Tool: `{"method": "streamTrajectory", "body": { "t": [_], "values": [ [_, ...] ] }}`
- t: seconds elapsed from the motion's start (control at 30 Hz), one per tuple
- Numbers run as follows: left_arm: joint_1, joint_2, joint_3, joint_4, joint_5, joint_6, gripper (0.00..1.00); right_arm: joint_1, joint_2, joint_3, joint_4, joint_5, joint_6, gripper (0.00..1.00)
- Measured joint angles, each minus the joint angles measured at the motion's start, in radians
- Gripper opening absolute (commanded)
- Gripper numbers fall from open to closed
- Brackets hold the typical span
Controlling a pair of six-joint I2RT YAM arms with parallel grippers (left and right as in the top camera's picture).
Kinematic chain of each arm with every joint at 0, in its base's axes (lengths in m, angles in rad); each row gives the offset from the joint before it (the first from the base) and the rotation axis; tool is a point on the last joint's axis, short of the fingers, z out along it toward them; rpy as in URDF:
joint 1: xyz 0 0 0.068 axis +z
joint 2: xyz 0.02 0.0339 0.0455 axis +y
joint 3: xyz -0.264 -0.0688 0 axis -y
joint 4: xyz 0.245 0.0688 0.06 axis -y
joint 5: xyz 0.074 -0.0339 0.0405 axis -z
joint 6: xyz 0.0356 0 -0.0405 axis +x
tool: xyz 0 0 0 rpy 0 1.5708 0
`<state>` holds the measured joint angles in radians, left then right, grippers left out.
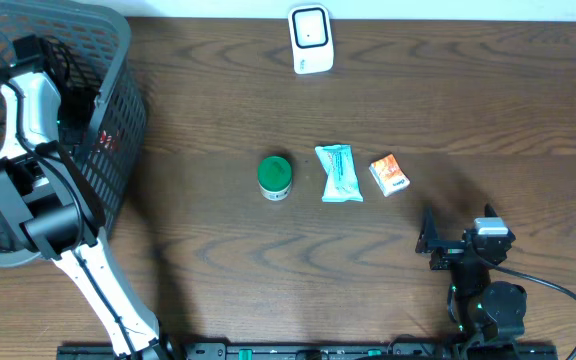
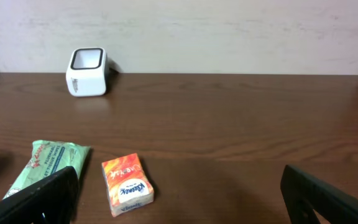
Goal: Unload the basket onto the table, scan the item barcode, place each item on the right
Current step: 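Lift the Top bar up and out of the basket with the left gripper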
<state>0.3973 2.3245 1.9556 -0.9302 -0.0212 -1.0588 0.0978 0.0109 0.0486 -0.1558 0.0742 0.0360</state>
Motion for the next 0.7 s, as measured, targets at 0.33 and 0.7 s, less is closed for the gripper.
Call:
{"method": "streamTrajectory", "body": {
  "t": [0.33, 0.7],
  "values": [
    [0.000, 0.006, 0.000, -0.014, 0.010, 0.015, 0.07, 0.000, 0.000, 0.000, 0.000, 0.000, 0.000, 0.99],
    [0.033, -0.004, 0.075, -0.126, 0.023, 0.090, 0.07, 0.000, 0.000, 0.000, 0.000, 0.000, 0.000, 0.99]
  ]
}}
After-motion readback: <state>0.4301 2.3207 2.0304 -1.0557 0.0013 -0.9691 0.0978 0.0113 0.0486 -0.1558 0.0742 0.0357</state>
